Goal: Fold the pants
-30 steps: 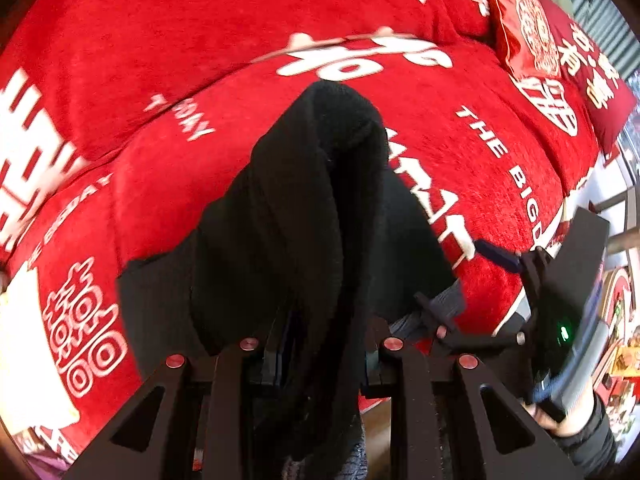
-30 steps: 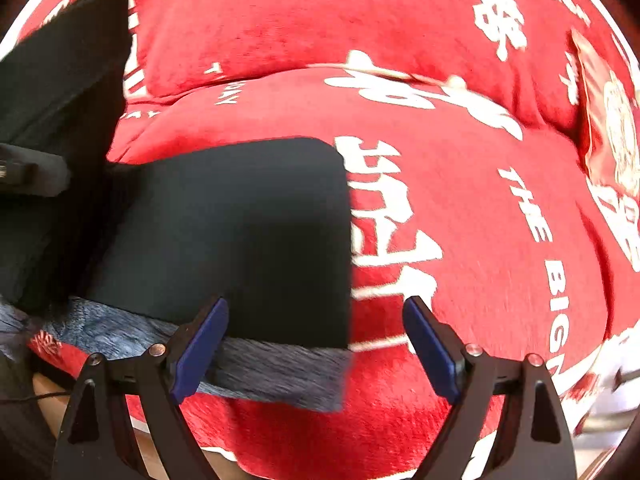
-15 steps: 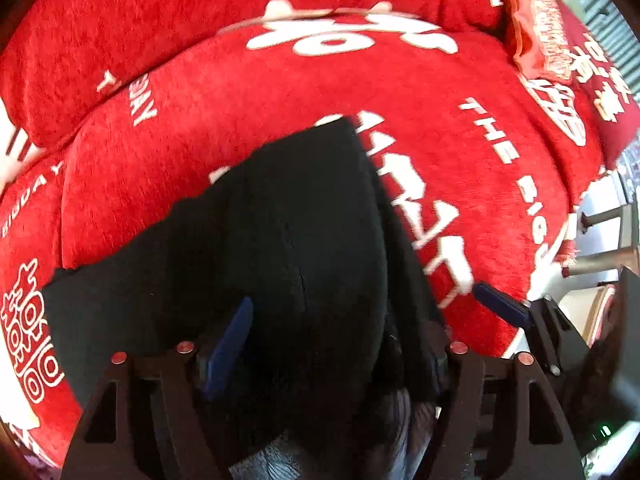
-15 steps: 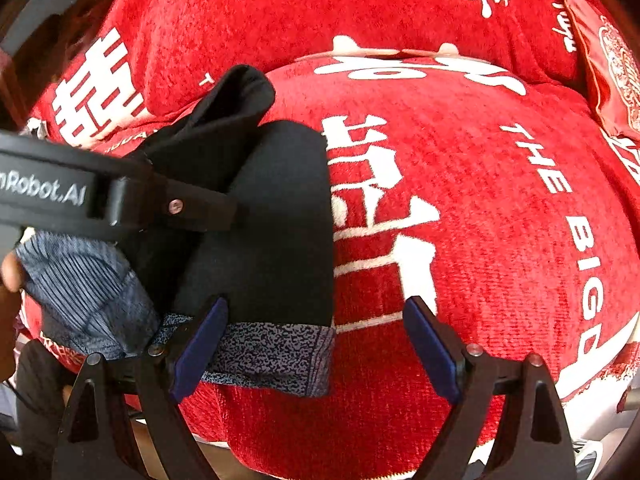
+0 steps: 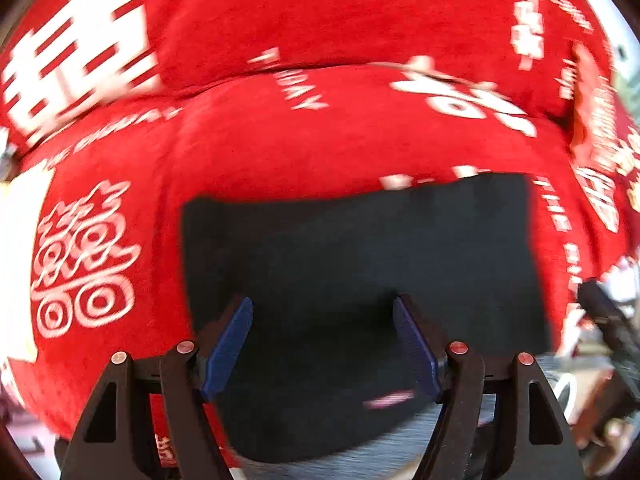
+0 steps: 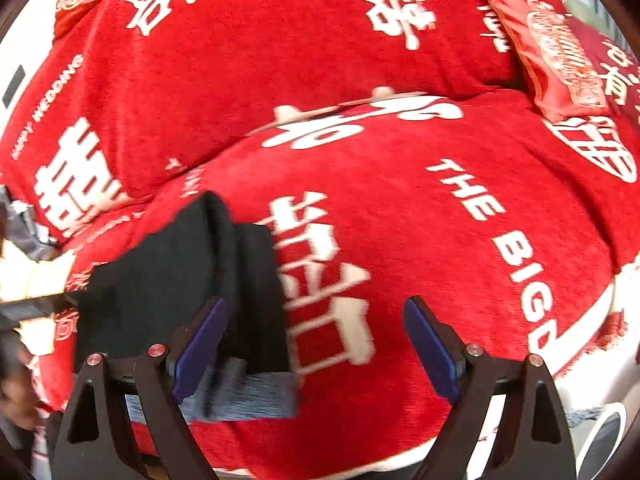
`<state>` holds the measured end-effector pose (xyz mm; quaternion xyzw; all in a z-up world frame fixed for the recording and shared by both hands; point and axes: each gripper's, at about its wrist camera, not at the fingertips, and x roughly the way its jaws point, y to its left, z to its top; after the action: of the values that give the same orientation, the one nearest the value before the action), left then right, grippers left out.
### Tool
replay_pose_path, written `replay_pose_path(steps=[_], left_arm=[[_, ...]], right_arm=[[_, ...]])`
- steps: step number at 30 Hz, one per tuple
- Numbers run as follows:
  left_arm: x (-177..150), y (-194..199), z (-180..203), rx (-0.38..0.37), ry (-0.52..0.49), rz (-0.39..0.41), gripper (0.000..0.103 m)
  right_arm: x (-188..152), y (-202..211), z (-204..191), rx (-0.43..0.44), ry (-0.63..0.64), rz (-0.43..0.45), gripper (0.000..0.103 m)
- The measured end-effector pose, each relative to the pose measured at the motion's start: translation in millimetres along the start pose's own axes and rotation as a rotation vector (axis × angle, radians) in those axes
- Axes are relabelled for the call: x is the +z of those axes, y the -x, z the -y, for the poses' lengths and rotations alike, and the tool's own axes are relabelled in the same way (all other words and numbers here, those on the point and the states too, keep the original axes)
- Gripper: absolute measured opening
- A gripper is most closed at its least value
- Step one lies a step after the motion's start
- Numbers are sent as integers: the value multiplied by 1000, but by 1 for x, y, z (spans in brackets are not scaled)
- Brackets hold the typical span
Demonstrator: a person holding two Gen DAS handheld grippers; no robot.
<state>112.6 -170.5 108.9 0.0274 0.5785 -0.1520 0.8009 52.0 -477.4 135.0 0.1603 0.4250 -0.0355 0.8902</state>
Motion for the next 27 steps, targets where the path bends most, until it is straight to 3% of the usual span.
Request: replay_pose_path(steps=[4,6,8,11,12,14,16,20,23,24,26,27], left_arm=[[-11,-7,-4,47,3,43,74],[-12,-10,1,73,-13,49,75],[-12,-11,5,76,-27,51,80],[-12,-13,7,90,-32,58,80],[-12,-13,7,90,-32,59,80],[-13,-13,6,86,-29,63,80],[-13,-14,5,83,-27,66,80],[-12,-6,6,79,-19,65,80],[-11,7,5,32,-4,84,80],[-11,10,6,31,-8,94,80],[-9,7,7,46,-15,89,80],[-8,3,7,51,-14,78,80]], right_arm=[[10,-26,-46,7,140,-10,92],[21,-48,-51,16,114,-45,92],[34,-72,-49,80,55,-86,92],[41,-99,-55,108,78,-132,91],[40,-103,-60,133,118,-138,88],[38,-98,-67,138,183,-117,68],[36,-87,-70,145,223,-98,39],[45,-62,-64,179,181,-69,15],[46,-32,-60,155,186,-5,12],[45,-26,-61,114,199,16,5],[45,-30,-59,76,203,-2,4],[43,-39,-57,100,203,-41,4]])
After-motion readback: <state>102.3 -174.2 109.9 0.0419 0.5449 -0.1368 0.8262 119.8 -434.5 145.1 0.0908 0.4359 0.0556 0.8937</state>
